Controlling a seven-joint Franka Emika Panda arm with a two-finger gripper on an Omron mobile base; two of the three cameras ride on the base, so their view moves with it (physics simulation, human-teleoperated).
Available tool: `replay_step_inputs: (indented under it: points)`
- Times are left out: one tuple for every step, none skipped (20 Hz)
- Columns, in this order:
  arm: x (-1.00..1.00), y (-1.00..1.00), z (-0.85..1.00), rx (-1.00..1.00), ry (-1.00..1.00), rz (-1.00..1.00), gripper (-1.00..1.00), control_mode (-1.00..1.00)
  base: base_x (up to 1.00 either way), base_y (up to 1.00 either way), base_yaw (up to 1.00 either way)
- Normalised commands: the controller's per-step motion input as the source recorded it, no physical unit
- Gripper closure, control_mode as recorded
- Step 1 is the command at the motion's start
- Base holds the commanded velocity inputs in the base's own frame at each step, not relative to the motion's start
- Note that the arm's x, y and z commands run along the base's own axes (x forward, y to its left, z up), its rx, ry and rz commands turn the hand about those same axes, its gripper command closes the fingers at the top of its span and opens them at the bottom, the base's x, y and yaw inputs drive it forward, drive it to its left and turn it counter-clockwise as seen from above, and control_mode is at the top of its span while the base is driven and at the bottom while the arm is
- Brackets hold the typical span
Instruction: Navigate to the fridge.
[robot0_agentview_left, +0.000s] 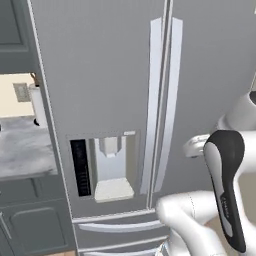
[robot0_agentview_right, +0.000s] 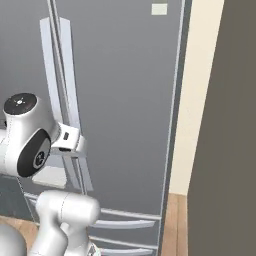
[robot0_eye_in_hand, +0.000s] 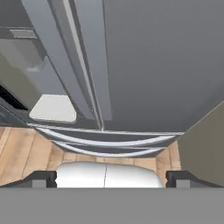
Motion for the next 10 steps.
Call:
replay_step_inputs:
  points:
    - [0.00, 0.00, 0.00, 0.00, 0.00, 0.00, -1.00, 1.00, 0.96, 0.00, -0.12]
    - [0.00, 0.00, 0.00, 0.00, 0.00, 0.00, -1.00, 1.00, 0.95, 0.06, -0.20]
    - [0.00, 0.00, 0.00, 0.00, 0.00, 0.00, -1.00, 1.00, 0.89, 0.02, -0.21]
    - [0.00, 0.00, 0.00, 0.00, 0.00, 0.00, -1.00, 1.00, 0.86, 0.04, -0.22]
    - [0.00, 0.00, 0.00, 0.00, 0.00, 0.00, -1.00, 1.00, 0.86, 0.04, -0.25]
    - [0.00, 0.00, 0.00, 0.00, 0.00, 0.00, -1.00, 1.00, 0.81, 0.00, -0.25]
    - [0.00, 0.00, 0.00, 0.00, 0.00, 0.00, -1.00, 1.00, 0.79, 0.00, -0.25]
    - [0.00, 0.00, 0.00, 0.00, 0.00, 0.00, -1.00, 1.00, 0.74, 0.00, -0.26]
    - [0.00, 0.00, 0.00, 0.00, 0.00, 0.00, -1.00, 1.00, 0.71, 0.00, -0.27]
    - [0.00, 0.00, 0.00, 0.00, 0.00, 0.00, -1.00, 1.00, 0.71, 0.00, -0.29]
